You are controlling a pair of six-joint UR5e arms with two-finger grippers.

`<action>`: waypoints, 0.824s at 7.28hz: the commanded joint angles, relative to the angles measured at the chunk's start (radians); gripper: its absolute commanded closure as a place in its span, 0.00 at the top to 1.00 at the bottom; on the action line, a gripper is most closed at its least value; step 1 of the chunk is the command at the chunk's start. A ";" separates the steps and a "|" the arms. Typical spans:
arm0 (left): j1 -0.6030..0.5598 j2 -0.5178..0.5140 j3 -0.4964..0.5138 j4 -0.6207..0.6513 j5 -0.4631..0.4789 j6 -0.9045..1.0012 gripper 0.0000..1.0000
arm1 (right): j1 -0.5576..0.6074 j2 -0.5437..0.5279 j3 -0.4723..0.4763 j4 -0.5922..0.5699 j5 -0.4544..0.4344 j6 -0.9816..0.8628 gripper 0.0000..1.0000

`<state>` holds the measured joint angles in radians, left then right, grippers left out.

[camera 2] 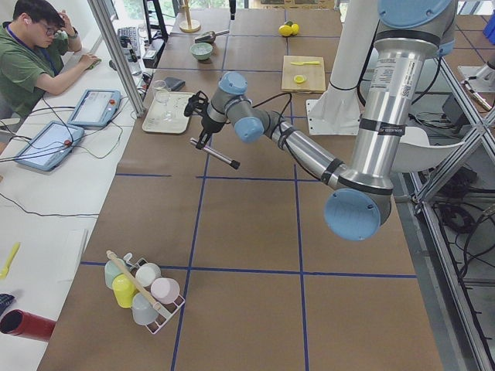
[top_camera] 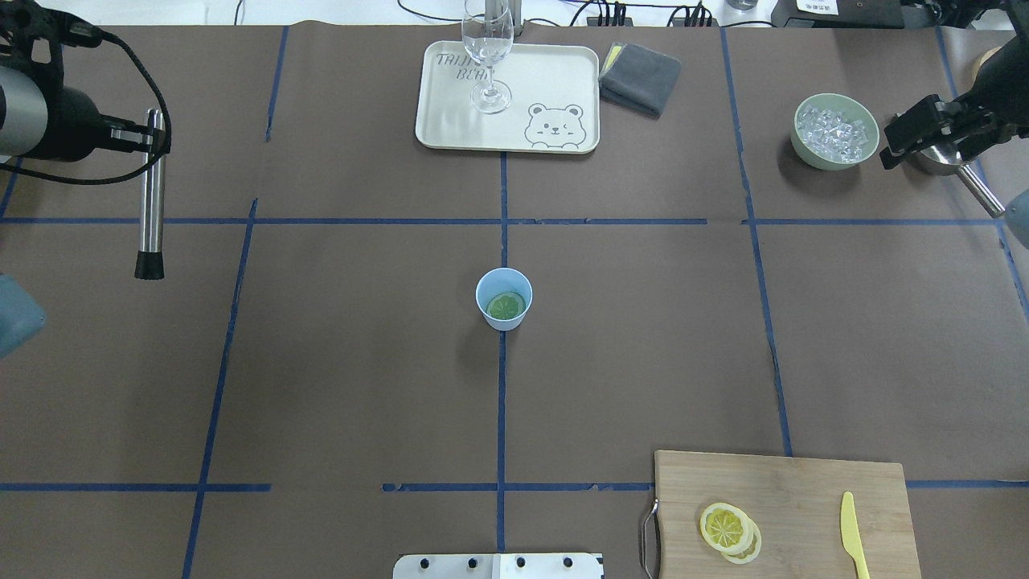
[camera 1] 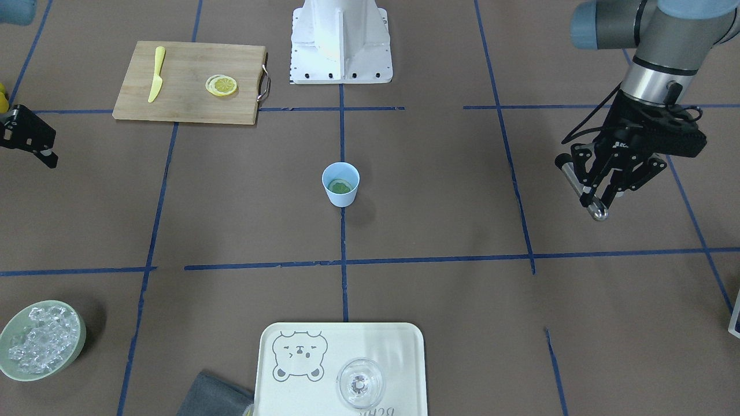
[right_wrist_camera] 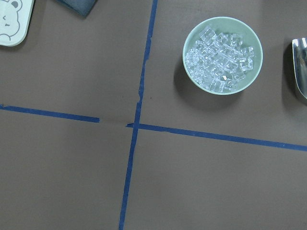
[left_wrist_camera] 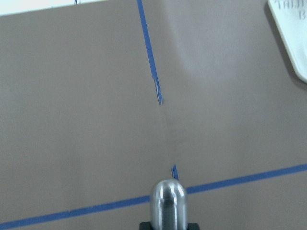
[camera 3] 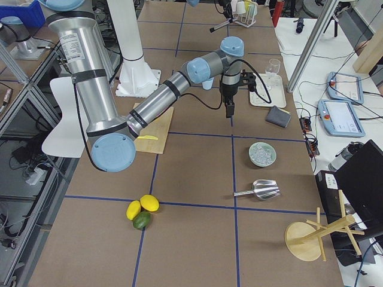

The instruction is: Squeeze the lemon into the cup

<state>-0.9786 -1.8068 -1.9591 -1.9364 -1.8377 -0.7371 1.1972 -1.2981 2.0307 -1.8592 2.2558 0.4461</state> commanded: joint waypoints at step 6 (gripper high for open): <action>0.082 -0.258 -0.026 -0.284 0.144 0.010 0.00 | 0.116 -0.044 -0.036 0.012 -0.036 -0.013 1.00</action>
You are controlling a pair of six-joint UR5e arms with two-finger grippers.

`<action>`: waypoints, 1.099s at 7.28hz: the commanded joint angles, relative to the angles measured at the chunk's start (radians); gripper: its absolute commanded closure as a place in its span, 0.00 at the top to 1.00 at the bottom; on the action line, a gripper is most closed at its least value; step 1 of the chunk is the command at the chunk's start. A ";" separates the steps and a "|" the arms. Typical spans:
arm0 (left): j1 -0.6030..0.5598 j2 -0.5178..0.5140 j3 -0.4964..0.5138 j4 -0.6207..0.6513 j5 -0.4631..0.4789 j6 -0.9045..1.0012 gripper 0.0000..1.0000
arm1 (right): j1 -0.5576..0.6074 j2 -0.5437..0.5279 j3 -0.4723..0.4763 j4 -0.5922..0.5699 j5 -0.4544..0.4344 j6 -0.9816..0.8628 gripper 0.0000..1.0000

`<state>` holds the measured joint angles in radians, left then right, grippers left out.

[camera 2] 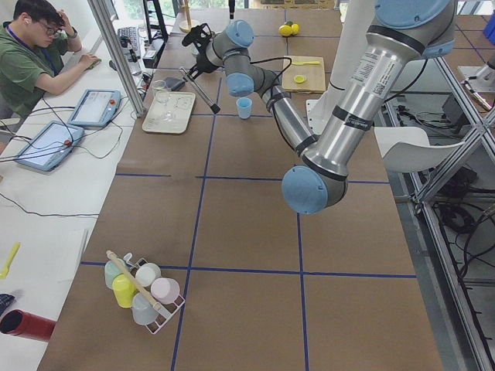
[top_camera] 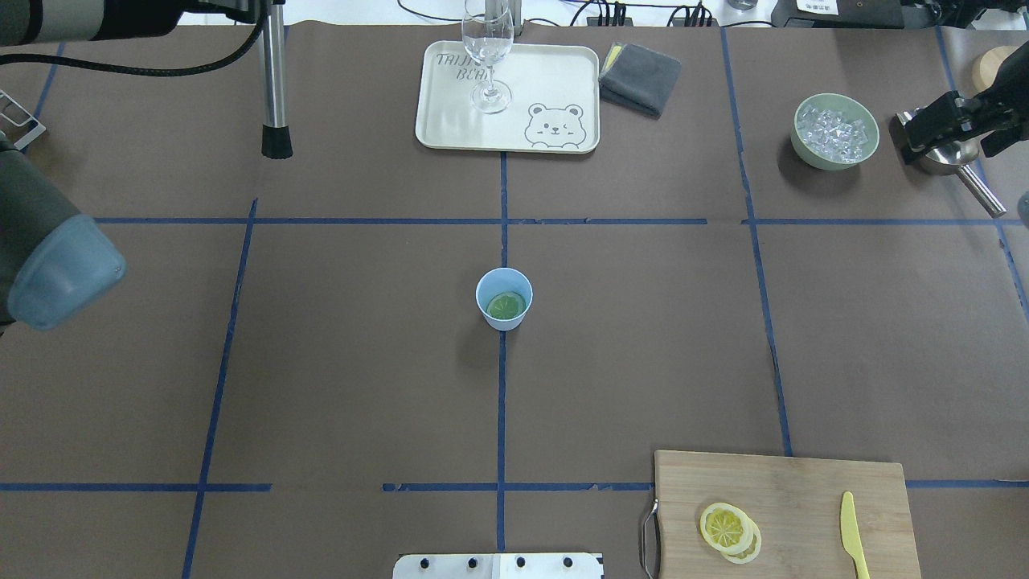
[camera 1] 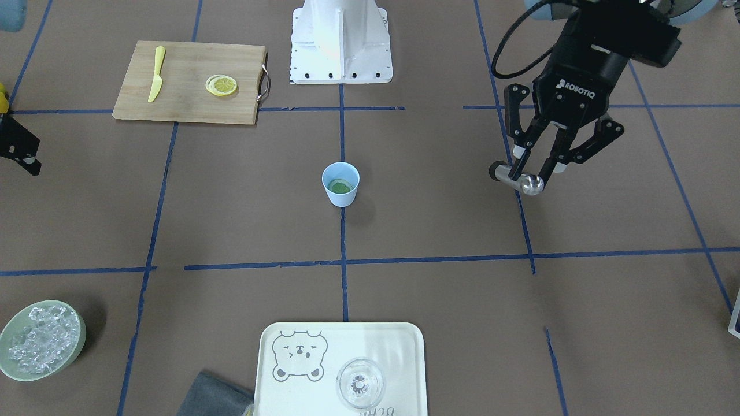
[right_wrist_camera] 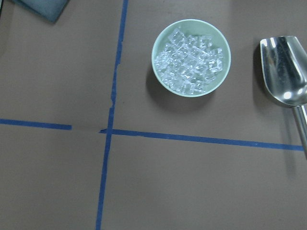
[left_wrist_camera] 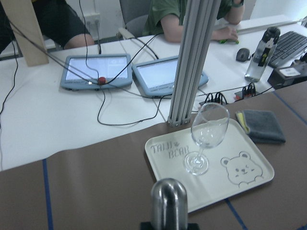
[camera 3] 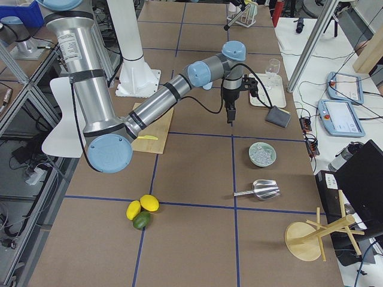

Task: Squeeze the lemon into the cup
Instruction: 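Bring the left gripper down over the blue cup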

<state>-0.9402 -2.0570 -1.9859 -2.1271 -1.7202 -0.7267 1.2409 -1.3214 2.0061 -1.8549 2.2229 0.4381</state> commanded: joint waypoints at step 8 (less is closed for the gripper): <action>0.584 -0.017 0.160 -0.586 0.840 0.148 0.00 | 0.379 -0.205 -0.219 0.059 0.187 -0.444 1.00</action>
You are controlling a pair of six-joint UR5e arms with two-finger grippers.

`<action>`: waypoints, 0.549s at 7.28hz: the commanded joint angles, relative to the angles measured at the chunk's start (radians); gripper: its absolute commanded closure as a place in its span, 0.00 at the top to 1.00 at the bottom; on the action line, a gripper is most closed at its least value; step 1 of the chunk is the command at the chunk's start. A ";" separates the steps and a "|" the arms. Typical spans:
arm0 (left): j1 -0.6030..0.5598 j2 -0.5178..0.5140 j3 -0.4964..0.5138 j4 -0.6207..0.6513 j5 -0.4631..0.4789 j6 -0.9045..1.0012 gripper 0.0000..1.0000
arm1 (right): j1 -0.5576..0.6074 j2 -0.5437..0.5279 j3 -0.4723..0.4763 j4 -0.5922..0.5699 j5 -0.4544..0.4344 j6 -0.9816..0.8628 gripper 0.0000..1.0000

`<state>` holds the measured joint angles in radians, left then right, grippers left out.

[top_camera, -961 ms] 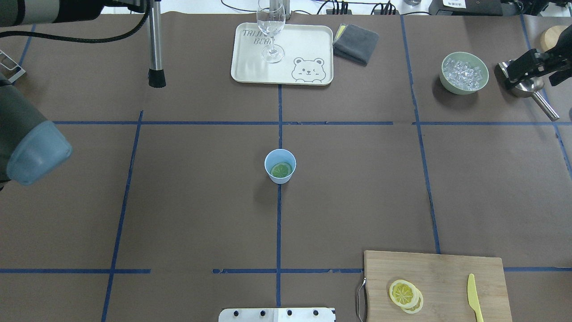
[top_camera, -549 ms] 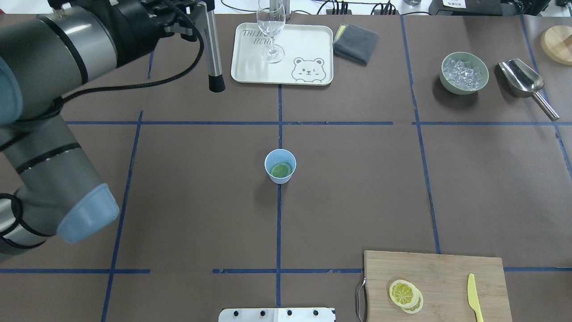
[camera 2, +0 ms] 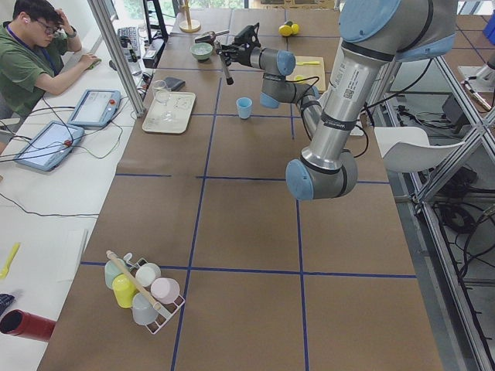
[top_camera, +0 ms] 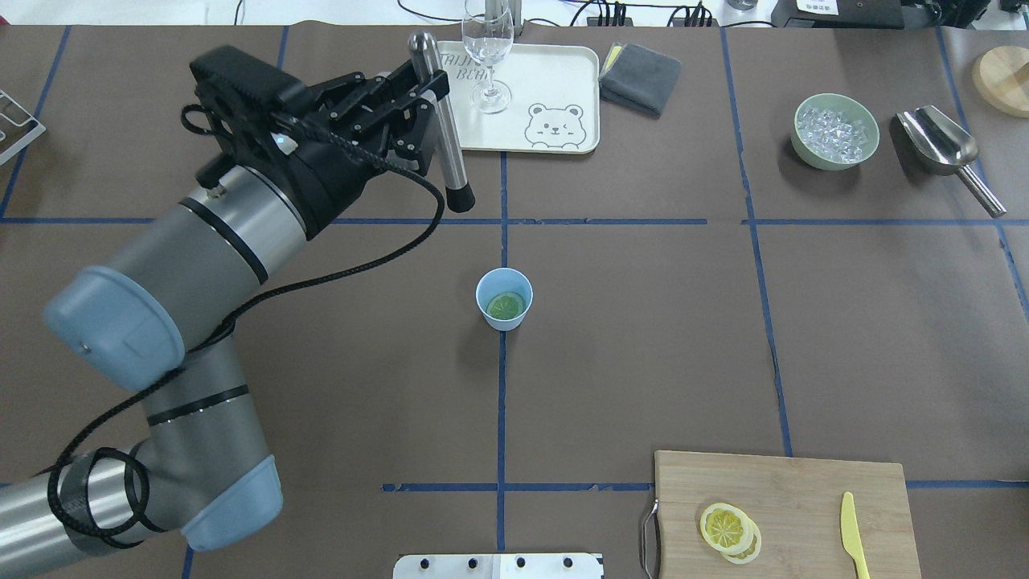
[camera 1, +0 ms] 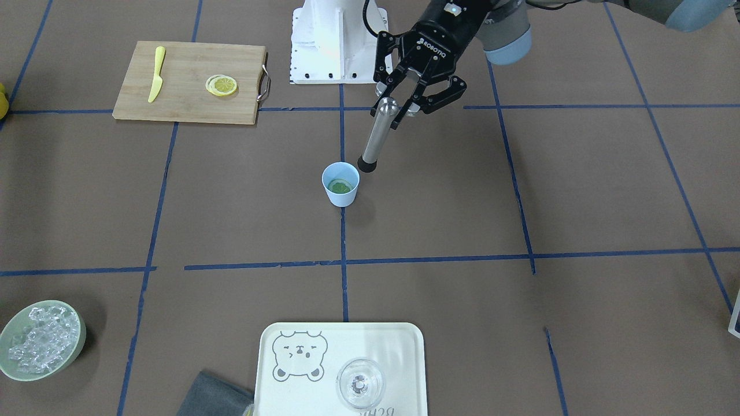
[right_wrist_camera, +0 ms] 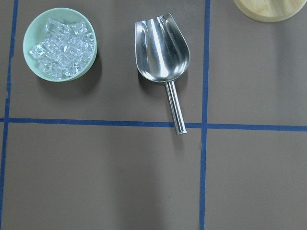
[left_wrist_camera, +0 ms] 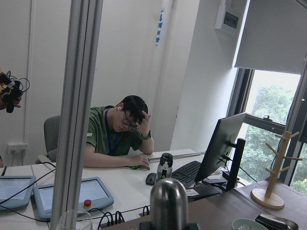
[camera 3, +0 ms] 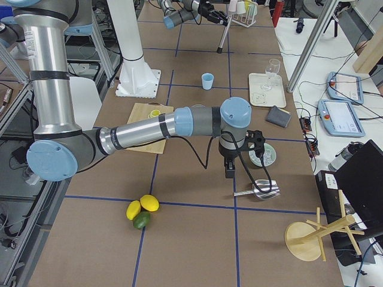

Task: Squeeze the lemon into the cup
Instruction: 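Bring the left gripper down over the blue cup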

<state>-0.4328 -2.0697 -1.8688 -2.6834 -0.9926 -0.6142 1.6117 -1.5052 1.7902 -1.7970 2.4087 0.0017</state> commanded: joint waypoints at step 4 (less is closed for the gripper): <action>0.135 -0.082 0.184 -0.053 0.173 0.030 0.00 | 0.008 -0.029 0.000 0.001 0.003 -0.006 1.00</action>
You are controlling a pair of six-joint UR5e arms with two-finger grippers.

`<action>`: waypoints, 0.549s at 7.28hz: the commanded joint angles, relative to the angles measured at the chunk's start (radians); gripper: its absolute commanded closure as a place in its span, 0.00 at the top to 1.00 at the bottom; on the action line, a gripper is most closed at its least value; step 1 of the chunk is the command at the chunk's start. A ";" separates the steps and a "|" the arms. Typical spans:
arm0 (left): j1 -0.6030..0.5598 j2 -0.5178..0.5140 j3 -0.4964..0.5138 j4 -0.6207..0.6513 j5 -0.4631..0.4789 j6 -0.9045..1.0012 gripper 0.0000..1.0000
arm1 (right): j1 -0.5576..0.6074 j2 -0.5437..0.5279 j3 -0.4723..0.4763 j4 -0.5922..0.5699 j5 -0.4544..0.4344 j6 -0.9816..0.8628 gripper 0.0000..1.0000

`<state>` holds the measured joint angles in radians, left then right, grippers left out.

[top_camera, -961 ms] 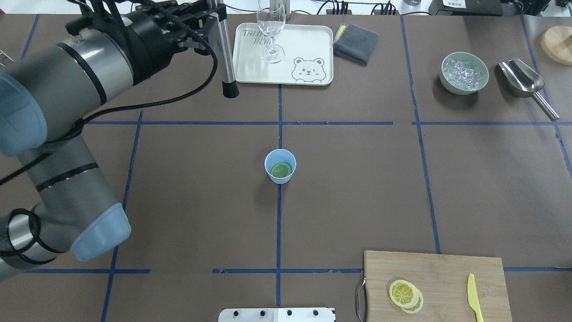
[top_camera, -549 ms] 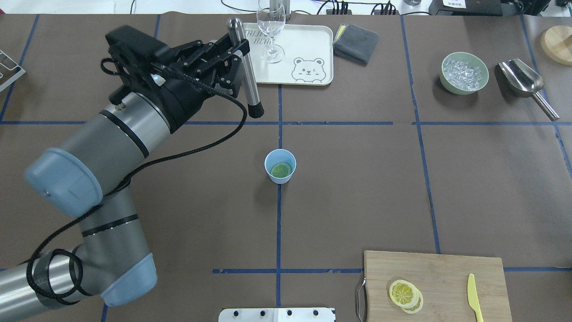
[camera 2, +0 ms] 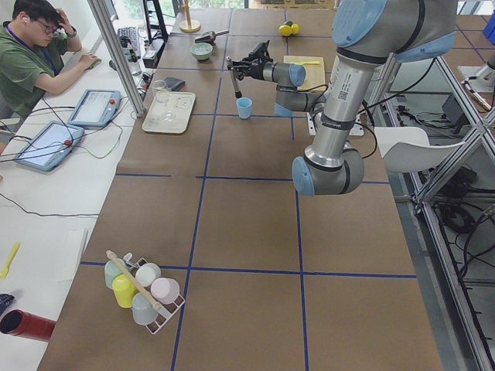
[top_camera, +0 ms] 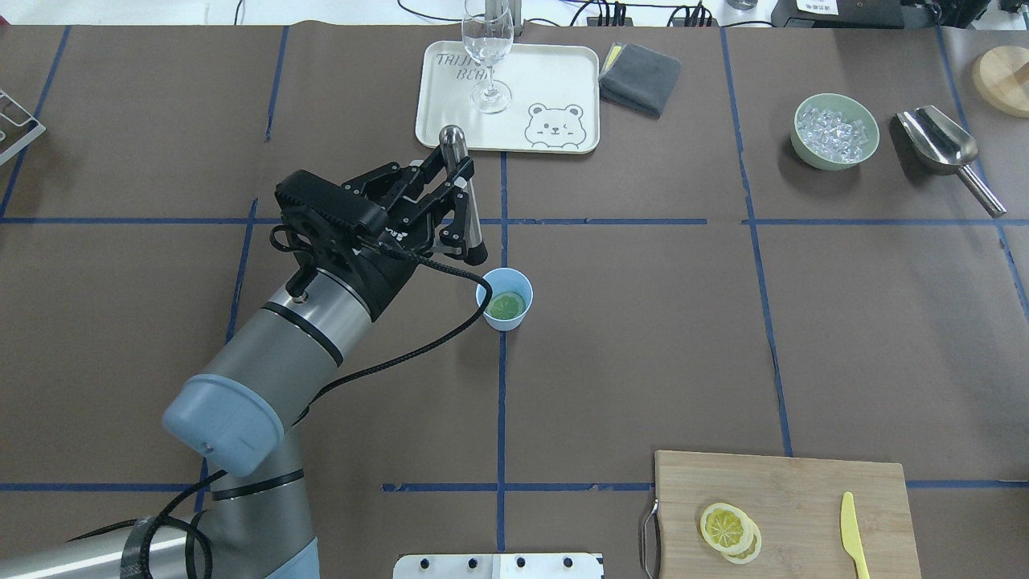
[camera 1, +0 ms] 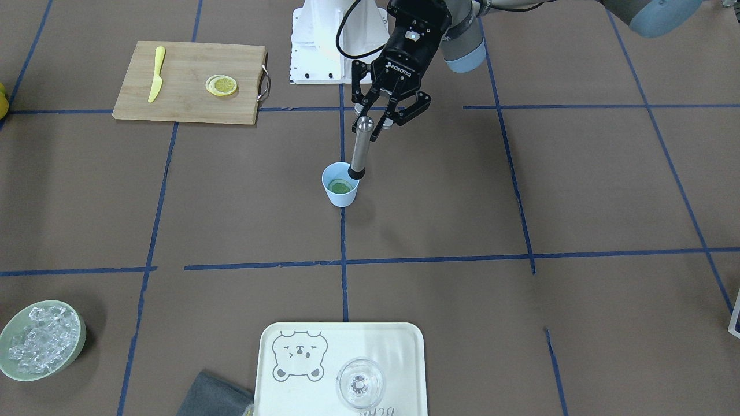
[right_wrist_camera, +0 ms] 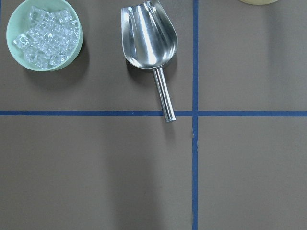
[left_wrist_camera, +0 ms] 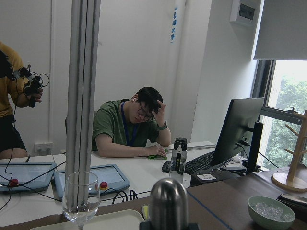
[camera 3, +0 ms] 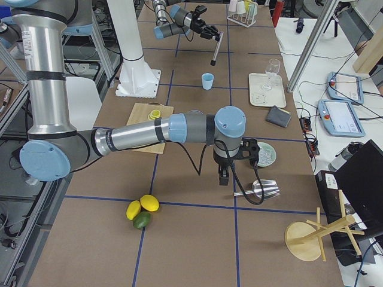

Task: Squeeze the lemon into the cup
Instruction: 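Bring the left gripper down over the blue cup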

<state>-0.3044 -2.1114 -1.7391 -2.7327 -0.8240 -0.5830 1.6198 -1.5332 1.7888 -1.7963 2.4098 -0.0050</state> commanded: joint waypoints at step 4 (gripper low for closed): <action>0.036 -0.050 0.096 -0.027 0.005 -0.003 0.00 | 0.000 0.005 0.001 0.000 0.000 0.000 1.00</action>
<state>-0.2826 -2.1639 -1.6463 -2.7565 -0.8192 -0.5859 1.6199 -1.5300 1.7901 -1.7963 2.4100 -0.0046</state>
